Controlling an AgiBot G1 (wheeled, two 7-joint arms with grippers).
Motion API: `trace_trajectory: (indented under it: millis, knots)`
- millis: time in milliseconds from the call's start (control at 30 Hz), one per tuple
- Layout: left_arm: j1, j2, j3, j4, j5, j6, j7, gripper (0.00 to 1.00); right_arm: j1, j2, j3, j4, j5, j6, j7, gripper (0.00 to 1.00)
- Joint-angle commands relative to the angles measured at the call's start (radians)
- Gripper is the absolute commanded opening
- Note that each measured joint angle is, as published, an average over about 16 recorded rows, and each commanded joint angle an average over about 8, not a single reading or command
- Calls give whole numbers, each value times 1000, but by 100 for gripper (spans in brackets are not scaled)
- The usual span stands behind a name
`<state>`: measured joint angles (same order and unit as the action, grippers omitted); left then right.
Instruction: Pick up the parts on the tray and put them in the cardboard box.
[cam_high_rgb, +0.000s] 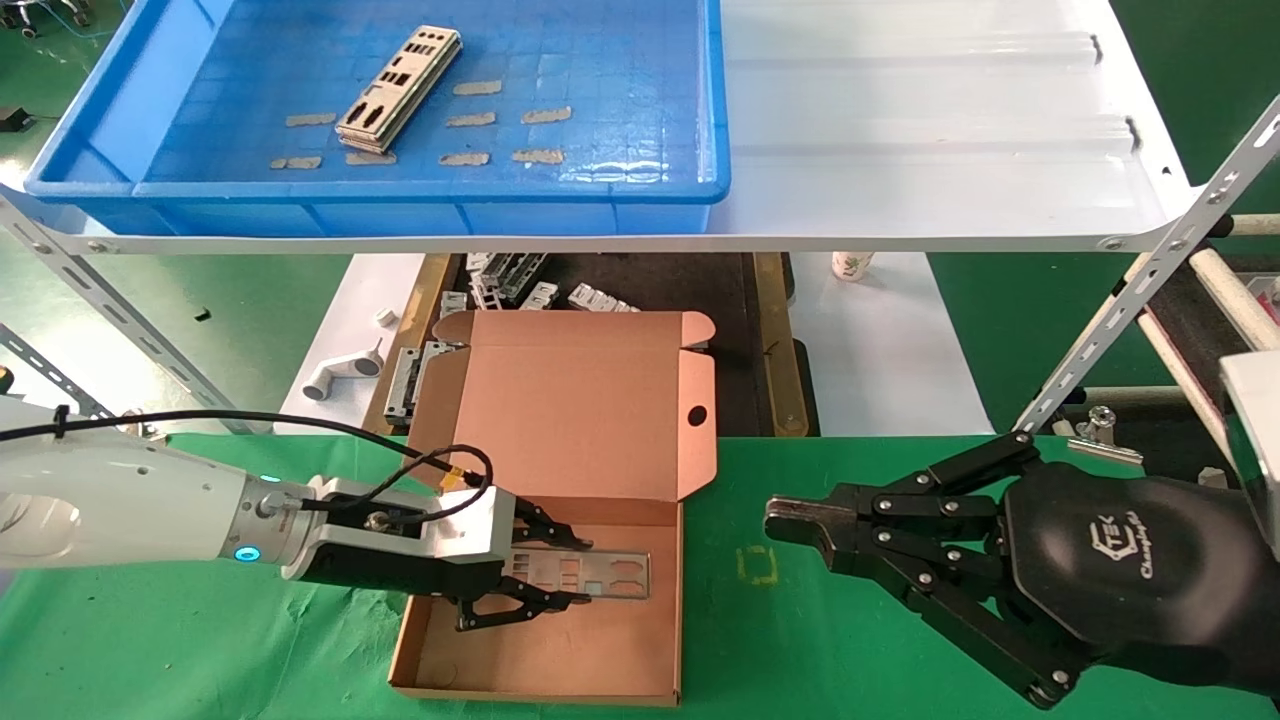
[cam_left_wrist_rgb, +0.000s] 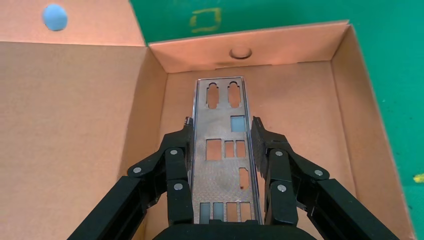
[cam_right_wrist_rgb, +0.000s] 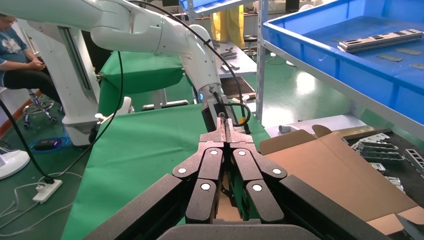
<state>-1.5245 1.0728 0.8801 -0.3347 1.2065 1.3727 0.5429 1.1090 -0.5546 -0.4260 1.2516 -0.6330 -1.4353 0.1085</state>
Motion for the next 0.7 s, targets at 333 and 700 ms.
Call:
trace_trajectory:
  millis: [333,700]
  knots:
    - [-21,14,-7,84,-12,32,25,100,0,0,0,0,0,0,0,0]
    - [-11,-19,-54,51,-59,85,-24,100,0,0,0,0,0,0,0,68]
